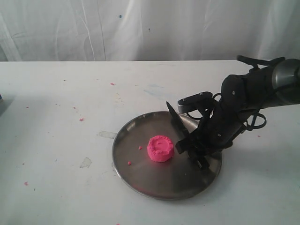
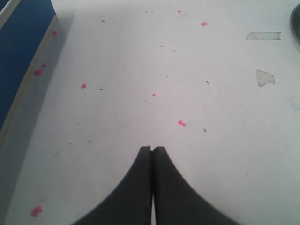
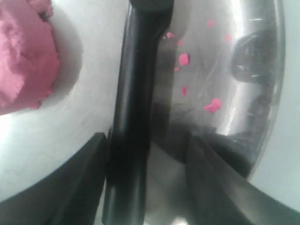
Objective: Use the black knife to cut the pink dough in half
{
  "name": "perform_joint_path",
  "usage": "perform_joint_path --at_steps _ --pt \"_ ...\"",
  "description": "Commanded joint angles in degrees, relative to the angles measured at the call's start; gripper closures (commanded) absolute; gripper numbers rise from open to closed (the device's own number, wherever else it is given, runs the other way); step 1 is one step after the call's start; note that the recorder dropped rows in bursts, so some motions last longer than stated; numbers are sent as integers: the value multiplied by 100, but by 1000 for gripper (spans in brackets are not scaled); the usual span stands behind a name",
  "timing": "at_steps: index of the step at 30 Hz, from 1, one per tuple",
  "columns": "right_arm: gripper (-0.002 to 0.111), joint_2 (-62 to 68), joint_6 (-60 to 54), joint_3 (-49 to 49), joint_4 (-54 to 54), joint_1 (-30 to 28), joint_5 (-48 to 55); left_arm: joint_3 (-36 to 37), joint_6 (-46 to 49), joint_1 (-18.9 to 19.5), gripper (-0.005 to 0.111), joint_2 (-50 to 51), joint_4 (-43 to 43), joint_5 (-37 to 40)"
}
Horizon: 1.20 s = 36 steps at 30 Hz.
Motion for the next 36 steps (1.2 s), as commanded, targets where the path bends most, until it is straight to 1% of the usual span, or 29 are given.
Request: perform_joint_path --at_steps 1,5,8,13,18,24,28,32,36 --pt "70 94 -74 -15 28 2 -25 21 -21 18 107 -25 0 112" --pt "86 97 -74 -18 28 2 -25 21 -21 18 107 -25 0 112" --pt "96 97 -74 -28 28 2 -35 21 -21 18 107 -25 0 112" --pt "108 31 -74 -117 -5 2 -22 21 -21 18 107 -25 0 112" --pt "108 -213 -74 -179 -34 2 176 21 -21 18 107 -25 0 112" --pt "108 -585 -12 -179 -479 2 516 21 -21 18 107 -25 0 112" --pt "108 -764 74 -179 -508 2 791 21 -21 18 107 -25 0 112" --pt "108 -815 74 -179 -581 2 1505 21 -21 18 107 -25 0 112" --pt "108 -815 112 -68 -798 2 1921 21 -21 18 107 -25 0 112"
